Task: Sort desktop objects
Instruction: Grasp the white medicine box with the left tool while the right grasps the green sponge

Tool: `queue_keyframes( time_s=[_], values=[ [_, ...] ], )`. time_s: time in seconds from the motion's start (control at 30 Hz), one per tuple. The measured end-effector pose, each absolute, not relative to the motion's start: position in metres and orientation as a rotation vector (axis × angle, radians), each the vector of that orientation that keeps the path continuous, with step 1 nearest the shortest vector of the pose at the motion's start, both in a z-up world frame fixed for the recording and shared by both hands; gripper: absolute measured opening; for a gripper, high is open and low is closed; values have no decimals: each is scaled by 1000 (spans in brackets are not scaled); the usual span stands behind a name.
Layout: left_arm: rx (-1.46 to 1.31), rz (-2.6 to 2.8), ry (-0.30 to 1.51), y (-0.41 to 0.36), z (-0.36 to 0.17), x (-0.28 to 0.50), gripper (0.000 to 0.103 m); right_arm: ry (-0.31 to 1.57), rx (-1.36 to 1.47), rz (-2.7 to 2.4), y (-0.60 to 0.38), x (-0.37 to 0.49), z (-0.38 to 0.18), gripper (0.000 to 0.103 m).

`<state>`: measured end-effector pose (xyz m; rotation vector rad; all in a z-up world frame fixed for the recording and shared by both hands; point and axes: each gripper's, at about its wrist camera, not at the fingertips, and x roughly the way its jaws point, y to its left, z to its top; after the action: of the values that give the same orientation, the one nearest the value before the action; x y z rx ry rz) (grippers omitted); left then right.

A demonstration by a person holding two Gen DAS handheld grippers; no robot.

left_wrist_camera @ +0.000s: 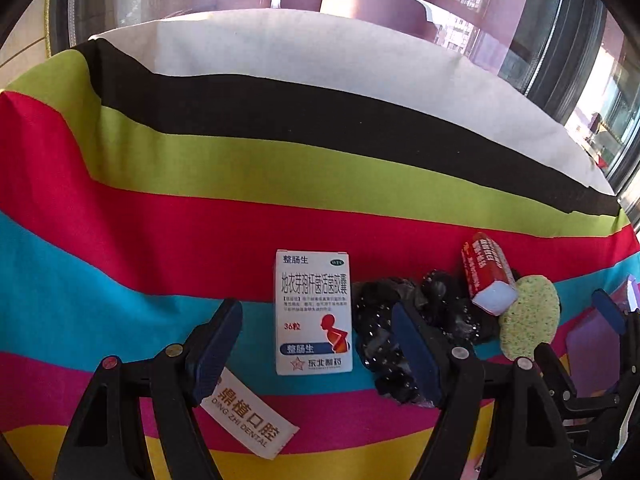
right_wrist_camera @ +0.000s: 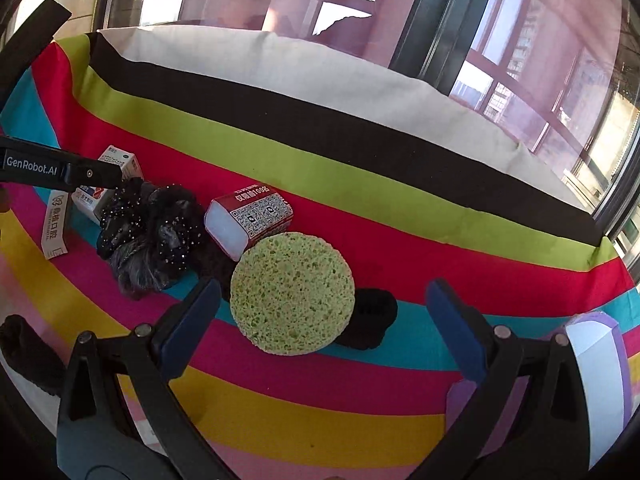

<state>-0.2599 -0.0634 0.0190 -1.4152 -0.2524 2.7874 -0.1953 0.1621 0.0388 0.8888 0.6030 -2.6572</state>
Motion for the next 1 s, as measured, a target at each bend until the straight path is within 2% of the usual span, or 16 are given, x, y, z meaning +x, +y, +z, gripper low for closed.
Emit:
queue_keyframes(
  time_s=[0.33, 0.4, 0.53, 0.6, 0.63, 0.8, 1.0],
  values=[
    [-1445, 2769, -169, -67, 10, -275, 75, 679, 876, -2575, 157, -205, 25, 102],
    [-1445, 2761, -153, -66, 9, -274, 65, 688, 890, -2568, 157, -208, 21, 102],
    [-1443, 2758, -155, -68, 6, -271, 61, 740, 919, -2550, 157, -212, 9, 102],
    [-1447, 2752, -149, -68, 4, -270, 47, 704, 918, -2573, 163, -215, 9, 102],
    [-1450, 2755, -143, -68, 3, -270, 47, 686, 931, -2572, 165, -216, 8, 102],
    [-1427, 2776, -156, -69, 7, -260, 43, 643, 943, -2569, 176, -218, 11, 83],
    [-1401, 2803, -161, -69, 19, -240, 42, 565, 910, -2577, 191, -210, 28, 81]
  ],
)
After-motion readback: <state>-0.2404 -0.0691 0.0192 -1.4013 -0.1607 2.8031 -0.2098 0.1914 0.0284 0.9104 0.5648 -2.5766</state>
